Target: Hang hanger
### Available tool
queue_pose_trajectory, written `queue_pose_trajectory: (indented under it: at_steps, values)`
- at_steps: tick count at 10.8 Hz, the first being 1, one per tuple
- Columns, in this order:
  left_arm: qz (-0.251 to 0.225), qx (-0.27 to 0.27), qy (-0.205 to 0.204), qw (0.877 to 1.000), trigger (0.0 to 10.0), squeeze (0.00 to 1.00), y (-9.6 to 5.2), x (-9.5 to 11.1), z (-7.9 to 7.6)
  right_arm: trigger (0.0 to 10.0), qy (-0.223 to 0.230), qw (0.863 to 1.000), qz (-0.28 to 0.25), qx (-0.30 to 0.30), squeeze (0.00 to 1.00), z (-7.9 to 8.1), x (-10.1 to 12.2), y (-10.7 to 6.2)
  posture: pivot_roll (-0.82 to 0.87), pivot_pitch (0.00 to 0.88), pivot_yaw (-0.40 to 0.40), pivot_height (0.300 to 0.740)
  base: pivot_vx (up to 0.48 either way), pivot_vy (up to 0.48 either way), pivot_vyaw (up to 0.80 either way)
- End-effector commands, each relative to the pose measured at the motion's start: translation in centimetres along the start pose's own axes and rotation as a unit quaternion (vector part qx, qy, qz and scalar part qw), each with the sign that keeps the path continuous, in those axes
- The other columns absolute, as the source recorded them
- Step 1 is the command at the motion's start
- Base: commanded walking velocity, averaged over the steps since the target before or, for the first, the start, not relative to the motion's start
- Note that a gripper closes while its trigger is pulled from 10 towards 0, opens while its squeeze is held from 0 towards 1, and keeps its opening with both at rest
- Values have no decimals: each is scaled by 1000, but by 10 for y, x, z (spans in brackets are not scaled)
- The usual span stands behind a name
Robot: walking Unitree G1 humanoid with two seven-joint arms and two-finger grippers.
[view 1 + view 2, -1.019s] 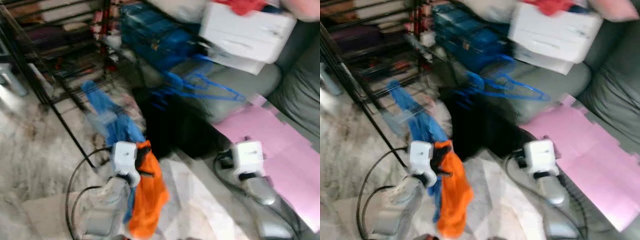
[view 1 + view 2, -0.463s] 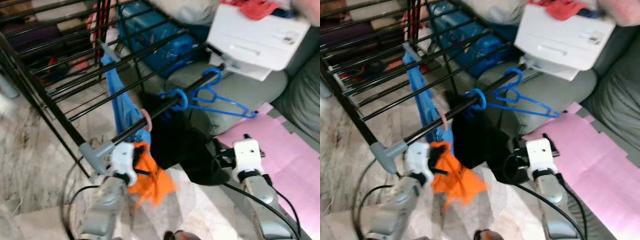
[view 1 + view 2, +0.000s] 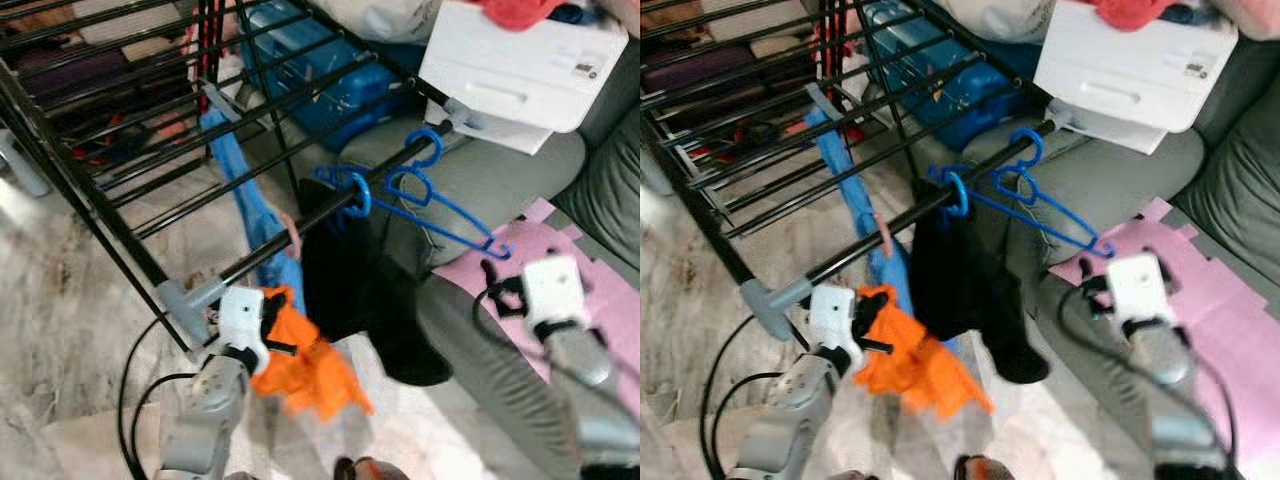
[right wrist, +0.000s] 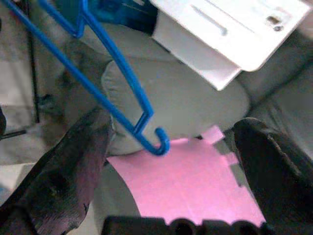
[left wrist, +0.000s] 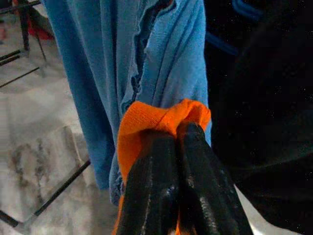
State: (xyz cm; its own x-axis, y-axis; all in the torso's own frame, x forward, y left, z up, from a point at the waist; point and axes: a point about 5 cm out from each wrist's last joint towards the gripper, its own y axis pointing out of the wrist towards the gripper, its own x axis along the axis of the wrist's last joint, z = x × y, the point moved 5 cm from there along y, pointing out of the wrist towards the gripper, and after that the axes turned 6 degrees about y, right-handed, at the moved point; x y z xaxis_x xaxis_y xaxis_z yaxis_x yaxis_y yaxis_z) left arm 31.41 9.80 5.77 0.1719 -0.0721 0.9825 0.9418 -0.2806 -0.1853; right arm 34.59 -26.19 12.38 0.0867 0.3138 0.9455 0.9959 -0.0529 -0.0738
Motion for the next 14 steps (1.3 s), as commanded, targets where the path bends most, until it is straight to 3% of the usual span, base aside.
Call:
queue_pose_trajectory:
  at_steps: [1,3,4,6,8,10,11,12,13,14]
  values:
    - [-4,3,4,1000,10000,0,-3,4,2,10000,-2,1000,13,-2,0,-17,0,5,-103,188,-20,740,0,0,0]
    - [1,3,11,1000,10000,0,-6,2,5,10000,-27,997,43,56,0,-20,3,25,-87,199,-8,740,0,0,0]
    - [4,1,15,1000,10000,0,-6,2,6,10000,-36,992,56,103,0,-11,5,36,-82,203,-2,740,0,0,0]
    - [9,-2,21,1000,10000,0,-8,3,6,10000,-25,978,50,203,0,21,21,53,-70,210,4,740,0,0,0]
    - [10,1,22,1000,10000,0,-10,2,8,10000,-34,975,44,217,0,31,25,59,-53,216,3,740,0,0,0]
    - [16,2,23,1000,10000,0,-12,1,9,10000,-3,979,42,202,0,36,30,70,-49,222,4,740,0,0,0]
    - [16,1,23,1000,10000,0,-13,1,8,0,33,981,43,187,0,38,33,74,-39,224,3,740,0,0,0]
    - [16,2,23,1000,10000,0,-13,2,8,1333,14,982,49,181,0,38,31,76,-35,223,1,740,0,0,0]
    - [17,6,22,1000,10000,0,-14,2,9,9529,6,983,47,178,0,37,31,76,-38,224,-1,740,0,0,0]
    - [18,4,21,1000,10000,0,-14,2,7,9882,-3,986,45,162,0,27,32,77,-45,225,-1,740,0,0,0]
